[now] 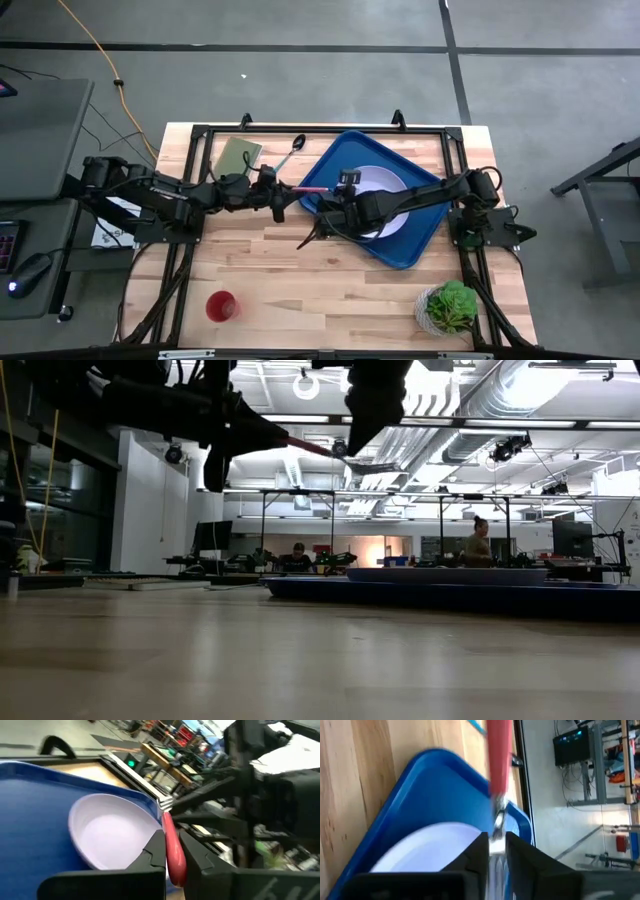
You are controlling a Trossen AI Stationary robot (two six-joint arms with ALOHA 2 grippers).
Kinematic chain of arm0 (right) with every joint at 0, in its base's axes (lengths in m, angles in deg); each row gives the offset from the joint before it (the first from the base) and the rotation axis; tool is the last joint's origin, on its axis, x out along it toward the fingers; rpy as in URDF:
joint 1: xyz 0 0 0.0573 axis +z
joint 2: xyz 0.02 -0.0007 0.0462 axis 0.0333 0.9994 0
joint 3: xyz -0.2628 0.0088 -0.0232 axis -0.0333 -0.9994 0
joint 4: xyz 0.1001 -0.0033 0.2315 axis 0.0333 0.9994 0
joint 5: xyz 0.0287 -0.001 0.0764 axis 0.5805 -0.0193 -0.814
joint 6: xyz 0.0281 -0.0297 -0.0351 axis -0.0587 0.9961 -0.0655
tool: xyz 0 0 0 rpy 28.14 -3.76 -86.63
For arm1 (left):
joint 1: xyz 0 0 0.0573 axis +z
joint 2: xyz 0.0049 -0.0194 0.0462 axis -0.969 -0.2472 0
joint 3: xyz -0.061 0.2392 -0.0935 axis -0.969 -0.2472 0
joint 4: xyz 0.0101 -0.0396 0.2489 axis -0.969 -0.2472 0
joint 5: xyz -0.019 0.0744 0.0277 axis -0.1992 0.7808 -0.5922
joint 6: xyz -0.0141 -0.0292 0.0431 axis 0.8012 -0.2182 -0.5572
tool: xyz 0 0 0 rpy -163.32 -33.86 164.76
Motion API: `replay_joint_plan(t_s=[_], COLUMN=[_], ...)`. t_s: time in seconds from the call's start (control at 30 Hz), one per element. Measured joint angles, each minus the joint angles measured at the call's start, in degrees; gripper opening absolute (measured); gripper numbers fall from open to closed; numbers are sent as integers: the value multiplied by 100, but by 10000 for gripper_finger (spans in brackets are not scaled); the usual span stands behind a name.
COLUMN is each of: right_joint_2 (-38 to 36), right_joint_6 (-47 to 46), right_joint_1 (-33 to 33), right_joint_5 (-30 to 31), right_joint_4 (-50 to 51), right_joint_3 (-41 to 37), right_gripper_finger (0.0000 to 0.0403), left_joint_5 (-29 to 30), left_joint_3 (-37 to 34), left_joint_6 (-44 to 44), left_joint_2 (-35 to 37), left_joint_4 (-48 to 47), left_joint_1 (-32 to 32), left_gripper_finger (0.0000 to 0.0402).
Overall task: Pick and place plate/cup/fork/spoon on tray
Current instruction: Put the pink fork on the blue tray
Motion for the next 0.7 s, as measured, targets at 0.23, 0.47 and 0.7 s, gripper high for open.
replay_joint_plan(t_s=[0.23,0.47,0.7], right_joint_2=[-267,-784,-2095], right_joint_6=[-1082,-2926,-4240], right_joint_1=[80,617,1478], right_joint_5=[-10,379,1819], right_joint_4=[1167,2154,-270], right_joint_3=[2,-631,-2945], right_gripper_finger=[151,197,199], left_joint_5=[-4,222,690], left_joint_3=[0,-119,-945], left_joint_6=[-292,-777,-844], left_joint_2=[3,533,858], left_joint_4=[-21,268,2851], left_joint_1=[210,340,197], left_gripper_finger=[1,0,0])
